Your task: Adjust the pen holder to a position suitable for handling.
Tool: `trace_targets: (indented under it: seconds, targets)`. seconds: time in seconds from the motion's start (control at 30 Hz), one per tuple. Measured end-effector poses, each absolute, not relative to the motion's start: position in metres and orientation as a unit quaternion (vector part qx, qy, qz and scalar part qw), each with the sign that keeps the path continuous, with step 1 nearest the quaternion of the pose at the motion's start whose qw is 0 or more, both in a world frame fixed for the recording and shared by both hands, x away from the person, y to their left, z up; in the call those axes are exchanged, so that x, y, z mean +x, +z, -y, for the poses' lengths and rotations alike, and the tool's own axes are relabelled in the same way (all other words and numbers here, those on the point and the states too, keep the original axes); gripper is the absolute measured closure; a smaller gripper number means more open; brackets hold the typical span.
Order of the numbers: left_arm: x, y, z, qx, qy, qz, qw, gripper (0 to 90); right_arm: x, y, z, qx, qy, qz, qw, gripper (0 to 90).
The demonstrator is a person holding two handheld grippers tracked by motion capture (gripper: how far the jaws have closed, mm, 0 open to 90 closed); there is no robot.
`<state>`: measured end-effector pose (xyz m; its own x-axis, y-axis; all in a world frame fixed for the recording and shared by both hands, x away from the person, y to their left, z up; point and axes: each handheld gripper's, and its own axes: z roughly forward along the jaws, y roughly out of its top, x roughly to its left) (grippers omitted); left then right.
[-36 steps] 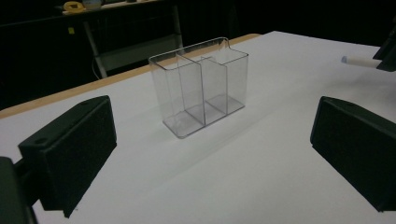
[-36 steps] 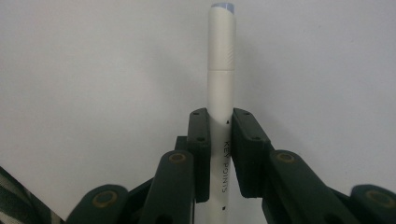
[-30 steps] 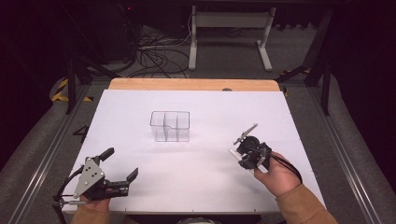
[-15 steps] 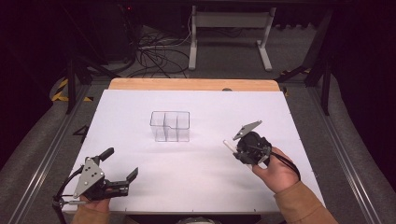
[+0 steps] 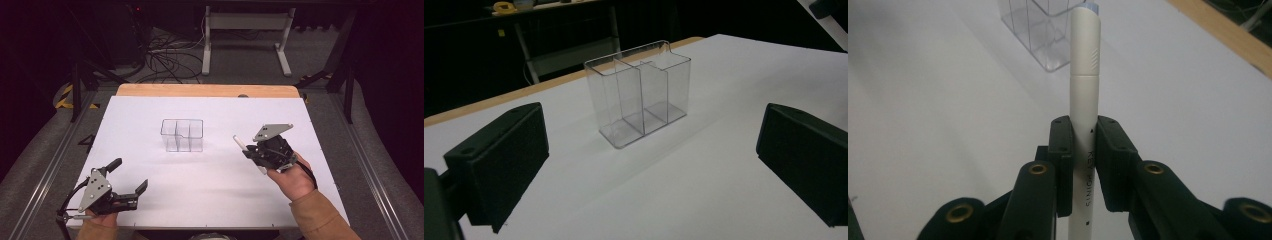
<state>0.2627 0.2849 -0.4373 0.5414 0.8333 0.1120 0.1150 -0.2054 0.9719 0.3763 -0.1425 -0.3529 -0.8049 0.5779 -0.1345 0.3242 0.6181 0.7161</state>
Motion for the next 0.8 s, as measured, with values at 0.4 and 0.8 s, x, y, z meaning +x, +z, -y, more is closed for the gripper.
trace_targets:
  seconds: [0.4, 0.8]
  targets:
    - [0.263, -0.437, -0.285, 0.699, 0.338, -0.339, 0.531, 1.1, 0.379, -0.342, 0.142, 0.232, 0.437, -0.847, 0.192, 78.5]
    - [0.263, -0.437, -0.285, 0.699, 0.338, -0.339, 0.532, 1.1, 0.386, -0.335, 0.135, 0.192, 0.508, -0.819, 0.185, 78.4]
